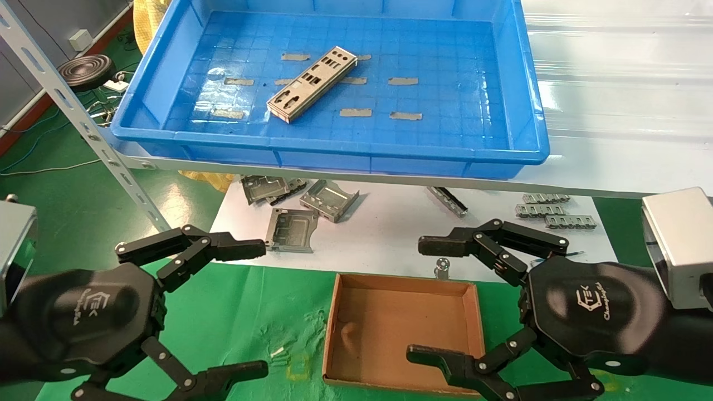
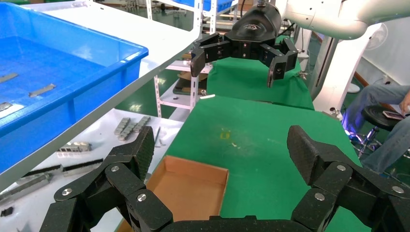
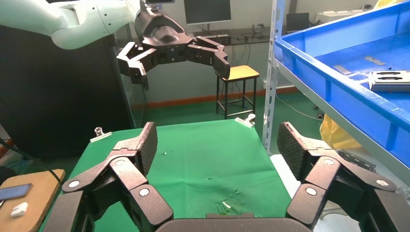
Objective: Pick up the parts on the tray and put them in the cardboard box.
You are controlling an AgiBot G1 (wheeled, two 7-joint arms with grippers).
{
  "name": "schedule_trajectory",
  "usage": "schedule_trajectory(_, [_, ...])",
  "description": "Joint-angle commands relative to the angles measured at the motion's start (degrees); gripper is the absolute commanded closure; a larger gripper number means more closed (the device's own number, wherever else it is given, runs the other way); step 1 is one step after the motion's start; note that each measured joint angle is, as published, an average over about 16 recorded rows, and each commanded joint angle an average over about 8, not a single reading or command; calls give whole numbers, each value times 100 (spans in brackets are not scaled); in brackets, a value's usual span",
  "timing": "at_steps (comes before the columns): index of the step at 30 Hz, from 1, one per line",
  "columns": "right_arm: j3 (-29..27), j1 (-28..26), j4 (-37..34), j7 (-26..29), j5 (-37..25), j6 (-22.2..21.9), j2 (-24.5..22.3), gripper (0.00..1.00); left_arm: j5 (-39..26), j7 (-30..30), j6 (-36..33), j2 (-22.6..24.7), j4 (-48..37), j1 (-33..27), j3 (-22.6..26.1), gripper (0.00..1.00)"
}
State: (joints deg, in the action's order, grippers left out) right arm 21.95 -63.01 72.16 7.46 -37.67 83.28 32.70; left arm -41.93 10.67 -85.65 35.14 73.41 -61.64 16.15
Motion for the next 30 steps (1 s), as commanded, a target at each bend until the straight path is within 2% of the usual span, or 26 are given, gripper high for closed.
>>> schedule_trajectory(1, [0,0,0,0,0,0,0,0,0,0,0,0,0,0,0,0])
schedule_trajectory(30, [0,0,0,0,0,0,0,0,0,0,0,0,0,0,0,0])
